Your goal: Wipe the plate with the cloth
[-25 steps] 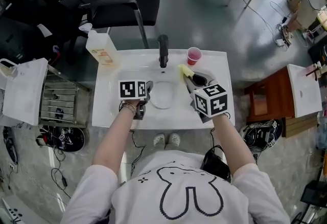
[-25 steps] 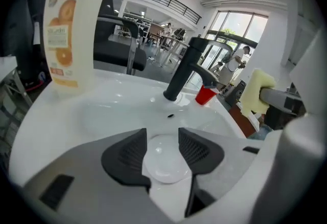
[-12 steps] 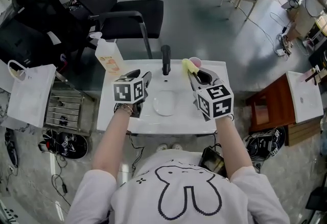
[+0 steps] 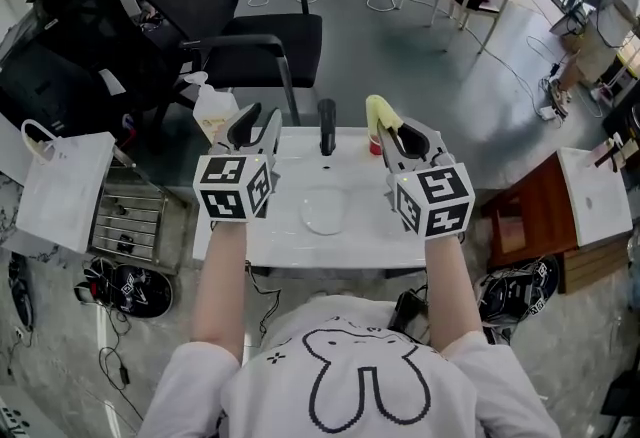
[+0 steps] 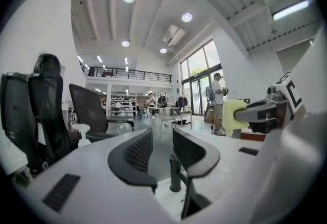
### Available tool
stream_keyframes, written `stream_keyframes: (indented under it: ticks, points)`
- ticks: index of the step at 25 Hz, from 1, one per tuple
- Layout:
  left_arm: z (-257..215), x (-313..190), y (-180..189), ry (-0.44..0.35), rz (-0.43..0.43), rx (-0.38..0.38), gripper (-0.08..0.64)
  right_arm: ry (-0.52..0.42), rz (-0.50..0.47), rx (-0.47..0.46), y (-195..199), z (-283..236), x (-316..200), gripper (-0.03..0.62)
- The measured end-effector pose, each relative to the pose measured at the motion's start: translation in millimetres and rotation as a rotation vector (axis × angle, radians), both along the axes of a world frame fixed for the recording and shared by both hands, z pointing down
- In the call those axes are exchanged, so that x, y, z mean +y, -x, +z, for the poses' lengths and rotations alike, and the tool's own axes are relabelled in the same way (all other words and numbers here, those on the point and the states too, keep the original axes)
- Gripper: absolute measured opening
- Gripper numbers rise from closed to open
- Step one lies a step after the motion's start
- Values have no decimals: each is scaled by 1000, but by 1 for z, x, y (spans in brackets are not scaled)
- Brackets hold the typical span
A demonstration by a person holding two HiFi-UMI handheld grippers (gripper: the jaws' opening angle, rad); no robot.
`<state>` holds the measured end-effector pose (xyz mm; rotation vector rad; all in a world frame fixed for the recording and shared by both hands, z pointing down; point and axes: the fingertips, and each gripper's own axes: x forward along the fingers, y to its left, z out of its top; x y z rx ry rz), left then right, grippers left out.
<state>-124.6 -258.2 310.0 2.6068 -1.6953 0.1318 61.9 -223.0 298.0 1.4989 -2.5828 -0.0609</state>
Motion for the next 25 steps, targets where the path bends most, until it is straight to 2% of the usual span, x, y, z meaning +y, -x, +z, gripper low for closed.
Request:
stream_keyframes:
  ticks: [5, 9, 12, 19, 25]
  points:
    - [-39, 15, 5, -175, -42, -75, 92, -81, 33, -12, -4, -22, 4, 51]
    - [-59, 26, 6, -275, -51, -94, 13, -149, 40, -11, -5, -39, 8, 51]
    - [-72, 34, 7, -334, -37, -127, 9, -183, 52, -3, -6, -50, 9, 51]
    - [-86, 42, 12, -408, -67, -159, 9, -251, 96, -13, -13, -70, 18, 51]
    - [-90, 42, 12, -438, -83, -163, 9, -247, 111, -46, -18, -69, 17, 51]
